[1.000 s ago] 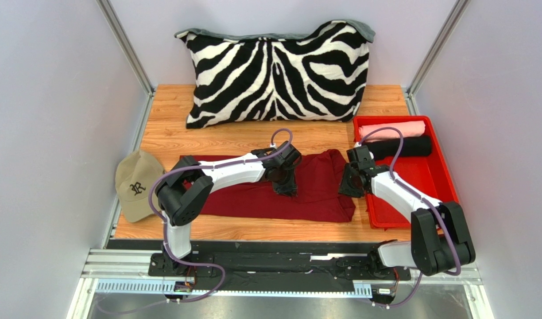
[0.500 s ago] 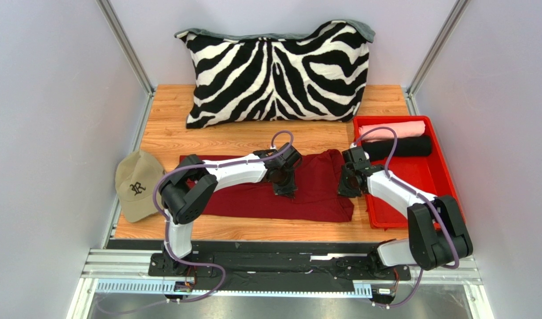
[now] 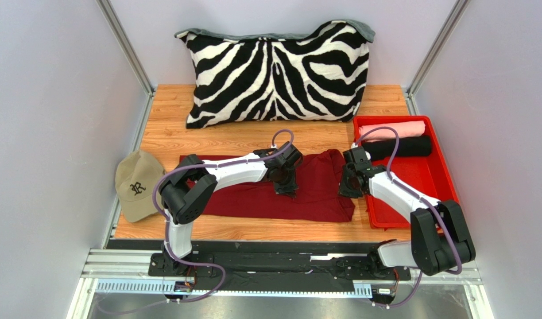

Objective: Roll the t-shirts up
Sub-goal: Fold the T-shirt at the center of the board.

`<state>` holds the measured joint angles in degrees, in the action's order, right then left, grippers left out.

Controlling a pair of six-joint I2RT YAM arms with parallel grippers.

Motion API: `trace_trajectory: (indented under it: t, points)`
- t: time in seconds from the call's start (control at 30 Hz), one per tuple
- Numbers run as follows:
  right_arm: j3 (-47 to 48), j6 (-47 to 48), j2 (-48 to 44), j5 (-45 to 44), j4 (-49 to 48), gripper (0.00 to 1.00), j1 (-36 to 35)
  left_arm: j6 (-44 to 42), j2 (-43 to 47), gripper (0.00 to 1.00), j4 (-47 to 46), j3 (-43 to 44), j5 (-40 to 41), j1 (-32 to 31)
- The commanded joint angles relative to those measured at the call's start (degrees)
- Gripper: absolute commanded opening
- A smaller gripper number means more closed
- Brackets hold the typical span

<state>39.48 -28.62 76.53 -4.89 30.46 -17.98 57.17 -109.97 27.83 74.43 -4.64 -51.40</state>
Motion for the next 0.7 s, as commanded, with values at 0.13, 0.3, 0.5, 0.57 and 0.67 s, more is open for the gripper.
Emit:
trace_trajectory:
  t: [0.13,0.3,0.5,0.57,0.67]
  points:
    - [2.96,0.58,-1.02,-0.74,0.65,0.06,-0.57,-0.65,0.9,0.0,-0.06,1.5,-0.37,-0.46]
    - [4.37,0.41,-5.95,-1.27,5.39,0.01,-2.32,-1.79,1.87,0.0,1.69,1.94,1.65,-0.37]
    - [4.99,-2.31,-13.5,-0.74,10.05,0.0,-6.27,-3.55,4.15,0.0,5.21,3.61,2.8,-0.37]
    - [5.16,-3.54,-14.74,-0.74,11.2,0.0,-8.11,-3.9,5.38,0.0,6.35,4.05,3.24,-0.28]
    - [5.78,-5.12,-16.94,-1.0,13.04,0.0,-10.66,-4.52,7.05,0.0,7.58,3.7,3.59,0.24]
